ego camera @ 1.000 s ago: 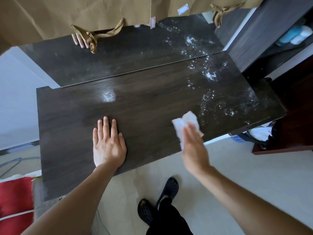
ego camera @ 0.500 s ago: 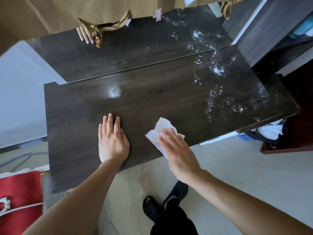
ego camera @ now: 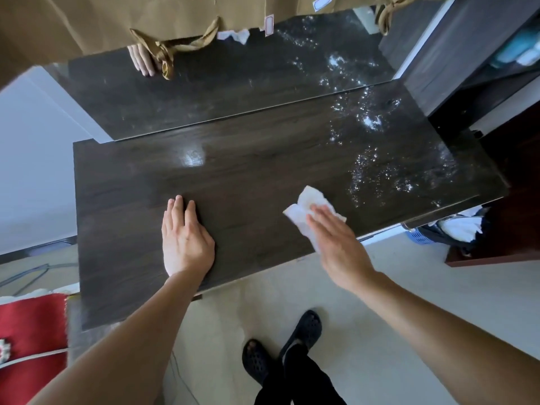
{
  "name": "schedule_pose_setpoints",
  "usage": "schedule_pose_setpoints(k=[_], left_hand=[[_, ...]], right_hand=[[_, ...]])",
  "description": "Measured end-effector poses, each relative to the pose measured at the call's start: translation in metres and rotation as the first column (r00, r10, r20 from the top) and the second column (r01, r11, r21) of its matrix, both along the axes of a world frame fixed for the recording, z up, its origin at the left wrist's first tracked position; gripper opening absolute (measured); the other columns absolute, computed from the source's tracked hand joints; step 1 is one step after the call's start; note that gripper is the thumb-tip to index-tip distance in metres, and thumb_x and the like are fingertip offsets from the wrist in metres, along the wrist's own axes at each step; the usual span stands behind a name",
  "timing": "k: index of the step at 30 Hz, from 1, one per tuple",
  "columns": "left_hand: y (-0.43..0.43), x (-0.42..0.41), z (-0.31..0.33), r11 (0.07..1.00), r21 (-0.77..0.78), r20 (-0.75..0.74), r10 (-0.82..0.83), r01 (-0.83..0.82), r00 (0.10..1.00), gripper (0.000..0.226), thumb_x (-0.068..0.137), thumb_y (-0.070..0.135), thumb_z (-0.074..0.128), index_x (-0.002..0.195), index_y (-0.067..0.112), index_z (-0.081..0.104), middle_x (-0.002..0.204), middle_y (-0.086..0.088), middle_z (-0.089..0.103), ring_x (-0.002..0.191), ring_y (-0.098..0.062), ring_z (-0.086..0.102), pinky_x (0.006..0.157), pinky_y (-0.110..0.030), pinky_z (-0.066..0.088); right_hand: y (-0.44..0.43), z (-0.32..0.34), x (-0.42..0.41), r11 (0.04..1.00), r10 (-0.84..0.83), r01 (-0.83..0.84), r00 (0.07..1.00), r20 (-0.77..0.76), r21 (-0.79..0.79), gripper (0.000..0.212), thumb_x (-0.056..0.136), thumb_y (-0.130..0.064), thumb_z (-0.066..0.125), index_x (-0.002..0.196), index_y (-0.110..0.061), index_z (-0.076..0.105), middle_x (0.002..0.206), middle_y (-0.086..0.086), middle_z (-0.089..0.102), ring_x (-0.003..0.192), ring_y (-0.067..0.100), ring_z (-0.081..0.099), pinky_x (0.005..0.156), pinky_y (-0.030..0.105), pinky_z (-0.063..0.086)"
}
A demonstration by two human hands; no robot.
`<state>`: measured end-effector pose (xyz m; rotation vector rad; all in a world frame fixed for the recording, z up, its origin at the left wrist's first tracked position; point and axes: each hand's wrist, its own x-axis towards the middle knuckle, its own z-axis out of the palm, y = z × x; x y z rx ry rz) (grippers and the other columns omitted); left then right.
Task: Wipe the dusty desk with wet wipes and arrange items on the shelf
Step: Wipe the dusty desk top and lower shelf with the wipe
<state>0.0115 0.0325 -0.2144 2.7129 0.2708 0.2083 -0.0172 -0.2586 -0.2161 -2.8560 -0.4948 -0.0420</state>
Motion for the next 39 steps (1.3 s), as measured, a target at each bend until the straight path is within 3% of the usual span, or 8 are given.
schedule_pose_setpoints(k=[4,10,16,22,26,28,34,39], left_hand=[[-0.004,0.0,-0.001,0.998,0.064,-0.043,-0.012,0.015,0.999,0.053,0.083,0.013,0.035,0.131,-0.005,0.047,0.145,-0.027,0.035,0.137,-0.042,0.026,0.114,-0.051,0.022],[-0.029,0.004,0.006,0.99,0.111,-0.102,-0.072,0.083,0.992,0.045,0.088,0.008,0.046,0.133,-0.002,0.048,0.146,-0.027,0.033,0.138,-0.044,0.025,0.114,-0.053,0.021],[-0.104,0.028,0.006,0.987,0.056,-0.101,-0.142,0.148,0.985,0.047,0.09,0.016,0.042,0.135,0.003,0.047,0.149,-0.024,0.031,0.139,-0.042,0.022,0.116,-0.049,0.018],[-0.148,0.058,0.001,0.999,0.054,-0.124,0.006,0.001,0.992,0.05,0.092,0.016,0.042,0.141,0.006,0.039,0.153,-0.02,0.023,0.143,-0.038,0.013,0.118,-0.047,0.008],[-0.157,0.062,-0.003,0.993,0.112,-0.136,0.042,-0.026,0.99,0.052,0.092,0.017,0.04,0.143,0.006,0.034,0.154,-0.021,0.021,0.143,-0.038,0.011,0.118,-0.048,0.007],[-0.159,0.064,-0.004,0.991,0.126,-0.142,0.062,-0.044,0.988,0.053,0.092,0.016,0.041,0.143,0.006,0.034,0.154,-0.022,0.021,0.143,-0.039,0.011,0.118,-0.048,0.007],[-0.162,0.075,-0.002,0.987,0.154,-0.15,0.076,-0.052,0.986,0.054,0.091,0.015,0.04,0.144,0.007,0.033,0.154,-0.022,0.02,0.144,-0.038,0.01,0.118,-0.048,0.007],[-0.166,0.083,-0.002,0.983,0.169,-0.138,0.1,-0.077,0.985,0.053,0.091,0.016,0.037,0.144,0.007,0.033,0.154,-0.022,0.02,0.144,-0.037,0.01,0.118,-0.047,0.007]], right_hand=[[-0.027,0.005,0.02,0.94,-0.341,0.339,0.939,-0.05,-0.037,0.054,0.082,0.012,0.048,0.136,0.005,0.041,0.147,0.022,0.035,0.139,0.038,0.028,0.114,0.04,0.025],[-0.011,-0.003,-0.015,0.993,0.077,-0.071,0.995,-0.066,0.089,0.047,0.084,0.002,0.05,0.131,0.0,0.049,0.143,0.016,0.044,0.135,0.031,0.037,0.112,0.036,0.029],[-0.089,0.004,0.046,0.897,-0.441,0.442,0.896,-0.05,0.002,0.055,0.078,0.01,0.055,0.132,0.006,0.042,0.143,0.023,0.04,0.138,0.034,0.031,0.111,0.038,0.031],[-0.076,-0.005,-0.002,0.99,0.044,-0.044,0.999,0.006,0.133,0.046,0.089,0.002,0.04,0.135,0.0,0.042,0.145,0.018,0.039,0.137,0.029,0.032,0.113,0.036,0.025],[-0.135,0.002,0.071,0.939,-0.338,0.341,0.939,-0.063,0.044,0.055,0.087,0.011,0.045,0.141,0.001,0.035,0.151,0.018,0.03,0.143,0.029,0.022,0.117,0.036,0.021],[-0.108,0.001,0.079,0.927,-0.37,0.373,0.927,-0.061,0.037,0.056,0.085,0.008,0.035,0.141,0.001,0.034,0.152,0.017,0.029,0.143,0.03,0.019,0.115,0.041,0.024],[-0.089,0.0,0.066,0.989,0.13,-0.129,0.992,-0.004,0.069,0.054,0.082,0.006,0.041,0.135,-0.001,0.045,0.146,0.014,0.04,0.139,0.029,0.031,0.115,0.037,0.025],[-0.14,0.006,0.144,0.965,-0.26,0.26,0.966,-0.007,0.026,0.051,0.079,0.012,0.047,0.13,0.008,0.046,0.139,0.024,0.045,0.134,0.039,0.037,0.108,0.046,0.036]])
